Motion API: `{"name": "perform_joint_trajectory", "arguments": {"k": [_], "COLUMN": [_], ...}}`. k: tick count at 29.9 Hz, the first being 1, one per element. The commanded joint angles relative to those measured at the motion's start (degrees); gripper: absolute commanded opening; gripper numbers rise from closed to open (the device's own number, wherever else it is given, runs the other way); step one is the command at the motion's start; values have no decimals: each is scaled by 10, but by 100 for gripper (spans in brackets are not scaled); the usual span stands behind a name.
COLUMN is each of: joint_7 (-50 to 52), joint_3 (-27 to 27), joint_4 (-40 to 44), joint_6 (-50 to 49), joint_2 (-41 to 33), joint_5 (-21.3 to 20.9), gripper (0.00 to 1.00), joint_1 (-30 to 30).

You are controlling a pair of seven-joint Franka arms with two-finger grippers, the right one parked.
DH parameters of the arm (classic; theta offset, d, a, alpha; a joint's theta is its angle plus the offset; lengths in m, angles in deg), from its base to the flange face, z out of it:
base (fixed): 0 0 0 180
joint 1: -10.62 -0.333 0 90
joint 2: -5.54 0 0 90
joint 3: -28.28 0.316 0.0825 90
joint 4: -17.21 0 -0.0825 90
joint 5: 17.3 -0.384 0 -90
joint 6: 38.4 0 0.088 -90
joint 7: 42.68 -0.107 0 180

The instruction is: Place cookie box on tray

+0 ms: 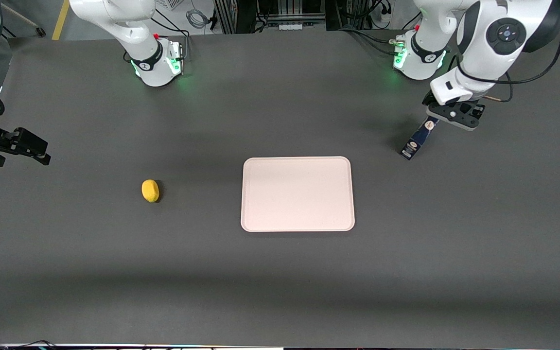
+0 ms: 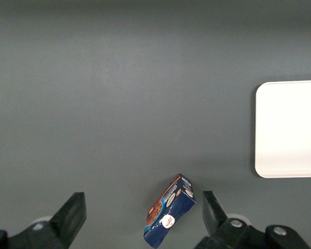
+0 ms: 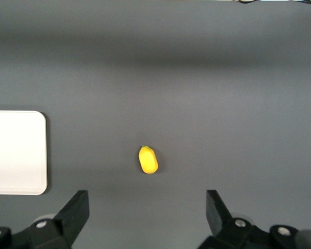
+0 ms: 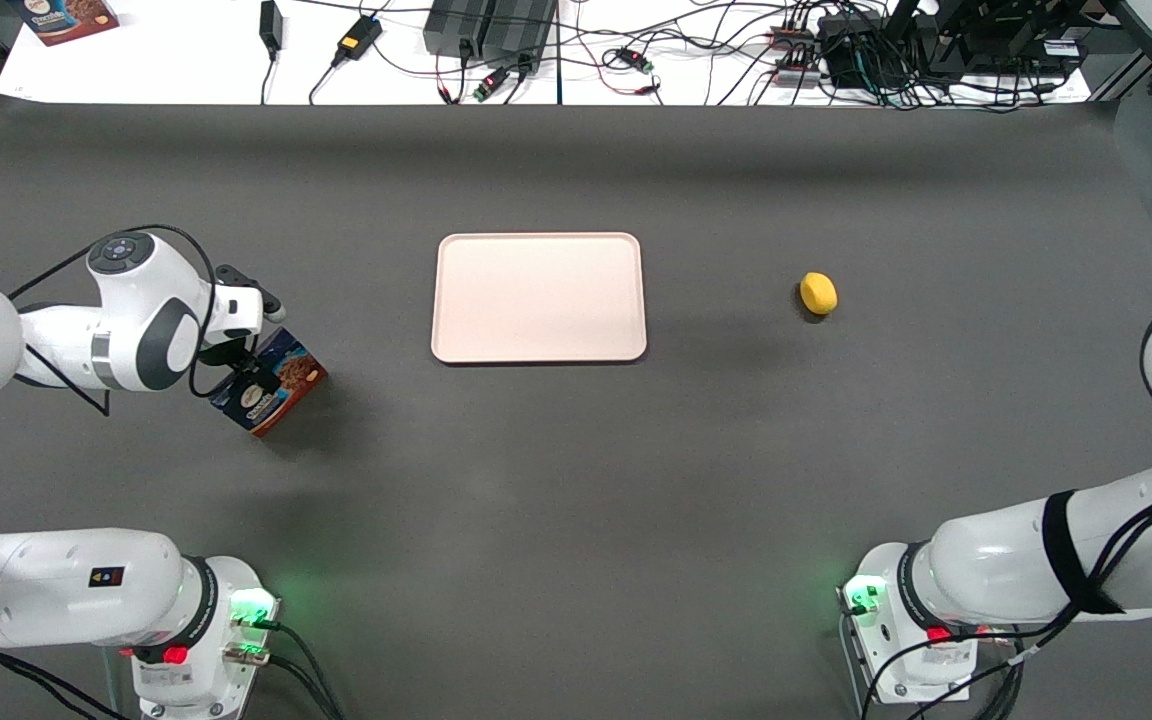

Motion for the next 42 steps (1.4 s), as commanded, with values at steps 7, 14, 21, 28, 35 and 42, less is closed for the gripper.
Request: {"name": "perform_joint_trajectory", "arguments": {"k": [7,14,21,28,35,42], "joint_7": [43,55,77,82,82,84], "joint_3": [-3,-5,-7,-11,-9,-4], "joint_4": [-46,-40,-11,25,87,185], "joint_6": [30,26,-23,-67,-127,-248], "joint_2": [-8,-8,-10,-13,-17,-48], "joint_5": [3,3,3,3,4,5], "gripper": [95,56,27,10,10,8], "joint_1": [7,9,12,13,10,8]}}
